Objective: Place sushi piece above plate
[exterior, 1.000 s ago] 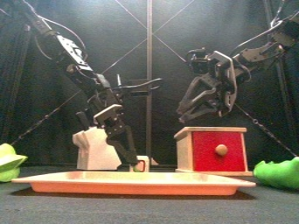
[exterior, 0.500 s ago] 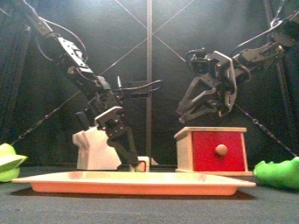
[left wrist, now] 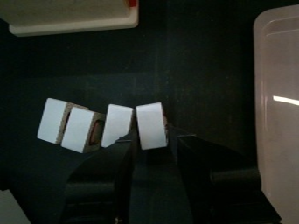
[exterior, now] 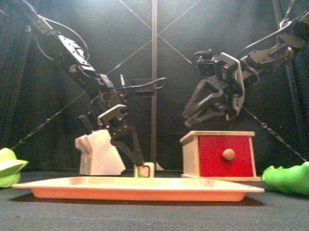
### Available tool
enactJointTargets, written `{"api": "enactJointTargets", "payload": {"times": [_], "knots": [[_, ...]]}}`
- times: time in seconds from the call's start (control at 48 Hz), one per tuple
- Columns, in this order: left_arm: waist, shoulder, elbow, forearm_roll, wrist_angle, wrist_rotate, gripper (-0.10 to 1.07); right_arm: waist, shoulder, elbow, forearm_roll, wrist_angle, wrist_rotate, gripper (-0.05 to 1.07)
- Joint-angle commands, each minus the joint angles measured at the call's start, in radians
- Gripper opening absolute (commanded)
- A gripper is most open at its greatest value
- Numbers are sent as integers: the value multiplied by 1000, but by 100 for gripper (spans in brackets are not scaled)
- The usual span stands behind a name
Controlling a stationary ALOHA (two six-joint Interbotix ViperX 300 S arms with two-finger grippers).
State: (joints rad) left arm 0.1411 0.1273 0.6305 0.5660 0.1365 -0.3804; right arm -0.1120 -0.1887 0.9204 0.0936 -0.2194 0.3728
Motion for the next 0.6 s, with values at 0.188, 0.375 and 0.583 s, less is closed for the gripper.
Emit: {"api": "enactJointTargets", "payload": {"times": [0.188,0.375,0.583], "knots": [[-49,-72,-9,-2,23,2,74,-3,-12,-25,0,-5,-2,75],[-75,-80,-9,0,32,2,74,-3,-12,-25,0,-5,-2,75],[-91,-83,-11,-2,38,2,74,-3,-12,-25,0,-3,-2,75]]}}
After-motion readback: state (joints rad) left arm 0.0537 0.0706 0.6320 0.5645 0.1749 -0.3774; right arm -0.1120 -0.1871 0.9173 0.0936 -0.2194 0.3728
